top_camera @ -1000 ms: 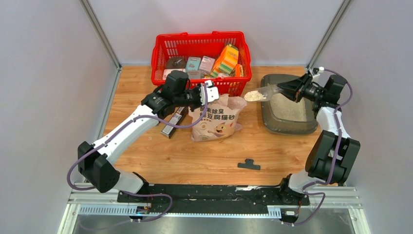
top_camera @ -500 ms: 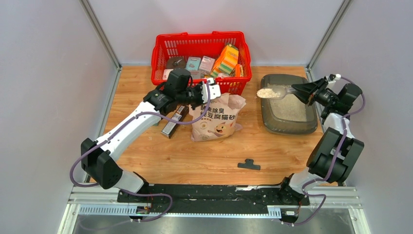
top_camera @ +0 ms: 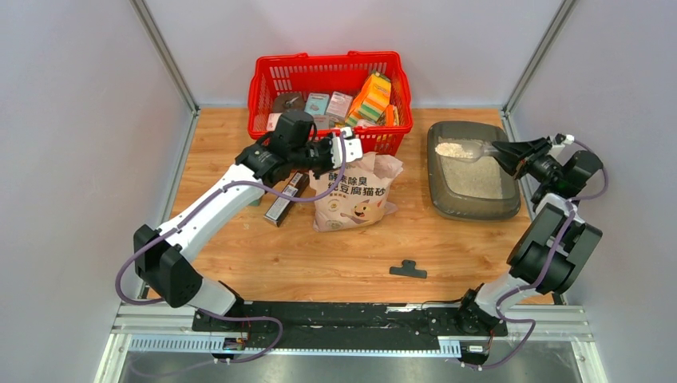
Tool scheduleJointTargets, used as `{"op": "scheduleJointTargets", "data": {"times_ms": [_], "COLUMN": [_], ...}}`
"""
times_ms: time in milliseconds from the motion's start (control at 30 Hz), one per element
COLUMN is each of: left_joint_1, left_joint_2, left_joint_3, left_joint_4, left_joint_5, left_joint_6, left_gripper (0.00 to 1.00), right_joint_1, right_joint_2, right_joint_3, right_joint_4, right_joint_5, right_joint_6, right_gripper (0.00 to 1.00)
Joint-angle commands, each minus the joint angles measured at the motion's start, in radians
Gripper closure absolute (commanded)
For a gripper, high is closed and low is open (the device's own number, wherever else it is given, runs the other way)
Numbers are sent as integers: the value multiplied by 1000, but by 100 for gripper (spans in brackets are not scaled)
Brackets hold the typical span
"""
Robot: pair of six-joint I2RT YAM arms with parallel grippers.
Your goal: Fill the litter box with clean litter
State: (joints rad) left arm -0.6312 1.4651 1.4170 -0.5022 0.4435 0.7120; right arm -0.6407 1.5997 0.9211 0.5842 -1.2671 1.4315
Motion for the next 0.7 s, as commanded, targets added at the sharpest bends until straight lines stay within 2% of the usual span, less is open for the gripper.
{"op": "scheduleJointTargets", "data": {"times_ms": [0, 300, 433, 667], "left_joint_1": [-1, -13, -19, -33], "left_joint_2": [-8, 6, 3, -8], "left_joint_3": [77, 111, 112, 102], "left_joint_4": [61, 16, 5, -7], "left_joint_5": [24, 12, 6, -6], "left_joint_6": [41, 58, 60, 58], "left_gripper": [100, 100, 100, 100], "right_joint_1": [-42, -143, -181, -235], "right_joint_2": [22, 103, 117, 97], "right_joint_3": [-25, -111, -154, -214], "right_joint_4": [146, 282, 282, 186], "right_joint_5": [38, 106, 143, 213], "right_joint_6": [75, 156, 136, 40], "right_gripper": [100, 100, 100, 100]}}
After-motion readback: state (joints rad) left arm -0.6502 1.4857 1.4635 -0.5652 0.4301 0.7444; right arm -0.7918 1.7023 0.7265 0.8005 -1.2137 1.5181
